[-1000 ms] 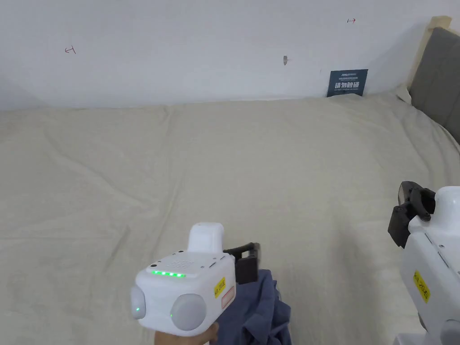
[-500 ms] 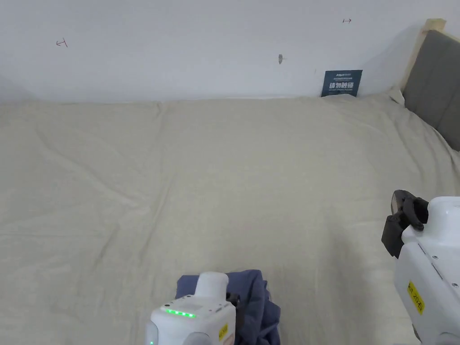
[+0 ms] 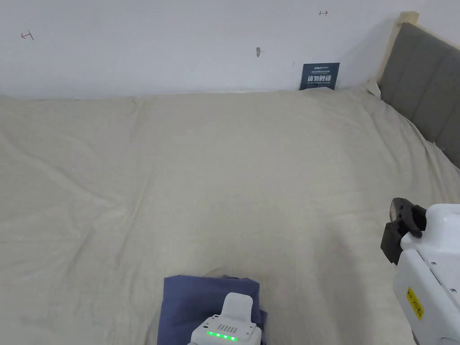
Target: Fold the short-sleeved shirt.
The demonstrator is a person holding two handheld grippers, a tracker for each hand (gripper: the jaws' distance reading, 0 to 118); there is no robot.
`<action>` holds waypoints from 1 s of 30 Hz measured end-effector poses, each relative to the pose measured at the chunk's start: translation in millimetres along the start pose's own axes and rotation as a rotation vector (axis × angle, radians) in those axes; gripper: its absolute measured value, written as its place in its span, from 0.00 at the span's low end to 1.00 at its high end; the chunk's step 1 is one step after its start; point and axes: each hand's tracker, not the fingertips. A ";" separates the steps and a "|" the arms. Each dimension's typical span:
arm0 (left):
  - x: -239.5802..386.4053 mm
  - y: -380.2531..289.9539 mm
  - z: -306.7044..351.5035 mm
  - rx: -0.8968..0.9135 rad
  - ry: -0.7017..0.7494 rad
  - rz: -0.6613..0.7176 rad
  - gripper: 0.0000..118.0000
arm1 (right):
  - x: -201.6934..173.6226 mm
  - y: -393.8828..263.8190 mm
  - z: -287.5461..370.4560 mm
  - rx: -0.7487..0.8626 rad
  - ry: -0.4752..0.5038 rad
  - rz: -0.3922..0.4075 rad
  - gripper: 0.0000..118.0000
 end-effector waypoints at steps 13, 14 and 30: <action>-50.5 72.8 155.6 0.397 -0.051 0.025 0.00 | -28.8 19.5 24.2 0.075 0.067 0.002 0.00; -56.7 78.8 168.1 0.431 -0.033 0.014 0.00 | -32.0 21.7 24.9 0.083 0.072 0.004 0.00; -170.8 98.3 265.5 0.721 0.288 0.057 0.00 | -78.5 33.1 28.2 0.171 0.143 0.012 0.00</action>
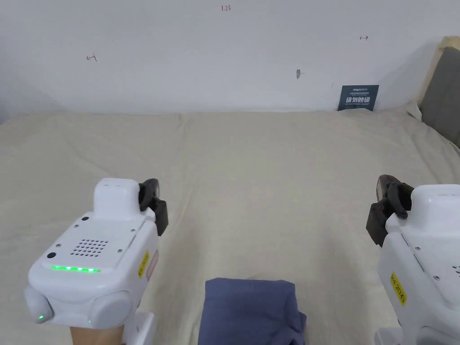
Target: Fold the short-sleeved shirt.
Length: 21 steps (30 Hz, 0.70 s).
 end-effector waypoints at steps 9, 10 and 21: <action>-21.1 -5.9 6.2 -0.012 0.055 0.020 0.00 | -10.5 -3.7 -3.6 -0.004 0.024 0.005 0.00; -21.2 -5.8 6.5 -0.015 0.054 0.020 0.00 | -11.0 -4.1 -4.1 -0.007 0.028 0.004 0.00; -24.6 -12.0 2.1 -0.042 0.028 0.071 0.00 | -36.1 -68.7 -32.4 -0.163 0.110 -0.033 0.00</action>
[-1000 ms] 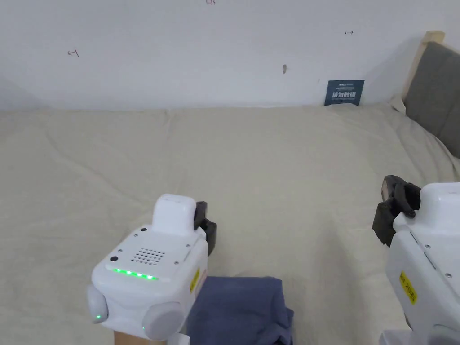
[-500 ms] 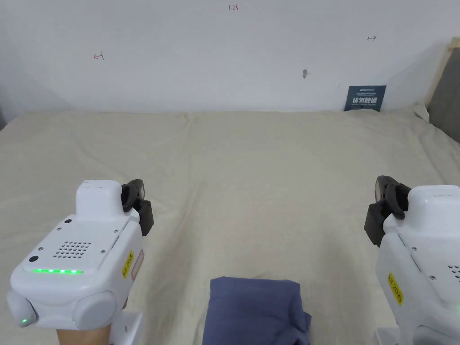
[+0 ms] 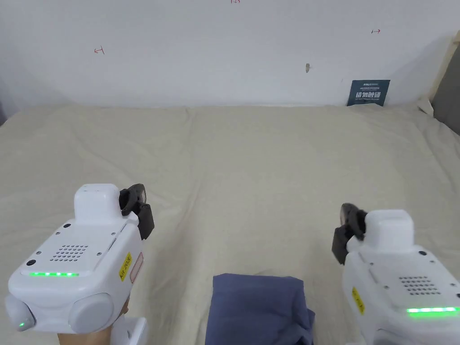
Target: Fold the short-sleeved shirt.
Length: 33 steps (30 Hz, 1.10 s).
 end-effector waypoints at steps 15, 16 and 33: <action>-16.4 -18.2 -12.7 -0.082 -0.018 0.051 0.00 | -43.5 -162.4 -58.6 -0.424 0.112 0.119 0.00; -16.8 -21.0 -14.3 -0.096 -0.022 0.061 0.00 | -42.7 -170.7 -62.3 -0.451 0.099 0.130 0.00; -5.1 -153.9 -93.3 -0.797 -0.302 0.450 0.89 | -24.4 -205.7 -64.3 -0.485 0.109 0.020 0.00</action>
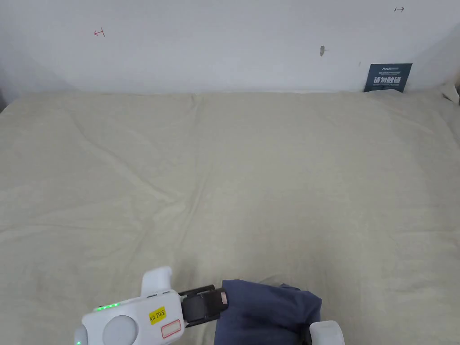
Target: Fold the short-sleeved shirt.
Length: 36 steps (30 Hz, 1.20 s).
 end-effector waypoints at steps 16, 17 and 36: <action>-7.8 -11.9 -74.5 -0.239 -0.108 -0.046 0.19 | 7.6 -0.7 0.7 0.003 0.042 -0.047 0.00; -7.6 -11.9 -74.4 -0.242 -0.111 -0.032 0.19 | 7.9 0.4 1.1 0.000 0.044 -0.050 0.00; -137.6 98.1 85.3 0.039 0.259 -0.100 0.15 | -6.1 110.3 92.9 0.317 0.041 -0.007 0.00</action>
